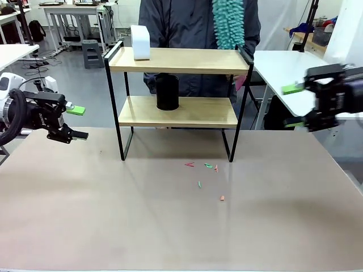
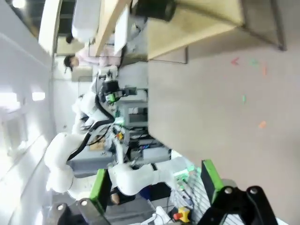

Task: Clean the shelf.
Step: Hand the Duster back to the human.

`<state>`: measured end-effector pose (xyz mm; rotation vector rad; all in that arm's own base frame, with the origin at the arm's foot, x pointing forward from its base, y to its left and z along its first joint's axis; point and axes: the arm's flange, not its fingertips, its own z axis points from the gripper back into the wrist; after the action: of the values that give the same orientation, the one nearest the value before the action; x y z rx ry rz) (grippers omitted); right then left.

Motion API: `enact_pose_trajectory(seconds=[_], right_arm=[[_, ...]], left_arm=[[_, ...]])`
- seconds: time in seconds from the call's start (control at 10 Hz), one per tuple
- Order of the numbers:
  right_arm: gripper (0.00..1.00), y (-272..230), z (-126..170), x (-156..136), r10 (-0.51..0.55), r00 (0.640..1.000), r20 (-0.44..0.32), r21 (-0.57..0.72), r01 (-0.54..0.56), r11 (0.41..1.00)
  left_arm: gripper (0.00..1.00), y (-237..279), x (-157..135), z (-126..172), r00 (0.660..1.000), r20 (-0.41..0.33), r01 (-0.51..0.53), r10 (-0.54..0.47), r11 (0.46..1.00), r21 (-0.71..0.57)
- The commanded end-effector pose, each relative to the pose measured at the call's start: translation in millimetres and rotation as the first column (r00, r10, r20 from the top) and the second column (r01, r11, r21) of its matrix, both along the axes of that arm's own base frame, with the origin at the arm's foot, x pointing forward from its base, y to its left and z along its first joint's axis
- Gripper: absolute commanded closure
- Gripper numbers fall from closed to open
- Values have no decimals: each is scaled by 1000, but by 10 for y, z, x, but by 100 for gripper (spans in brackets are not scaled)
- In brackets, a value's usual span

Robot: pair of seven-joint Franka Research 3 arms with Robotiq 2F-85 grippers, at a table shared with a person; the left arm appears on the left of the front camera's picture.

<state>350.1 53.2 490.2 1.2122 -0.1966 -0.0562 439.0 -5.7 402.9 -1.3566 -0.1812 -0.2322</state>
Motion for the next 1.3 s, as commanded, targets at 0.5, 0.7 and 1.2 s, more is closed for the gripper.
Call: enact_pose_trajectory(seconds=[0.5,0.7,1.2], right_arm=[[0,-267,164,-97,-43,998,34,-42,45,998],[0,-267,164,-97,-43,998,34,-42,45,998],[0,-267,164,-97,-43,998,34,-42,45,998]], left_arm=[[0,59,1,49,1000,13,3,-2,1000,-15],[0,59,1,49,1000,13,3,-2,1000,-15],[0,59,1,49,1000,13,3,-2,1000,-15]])
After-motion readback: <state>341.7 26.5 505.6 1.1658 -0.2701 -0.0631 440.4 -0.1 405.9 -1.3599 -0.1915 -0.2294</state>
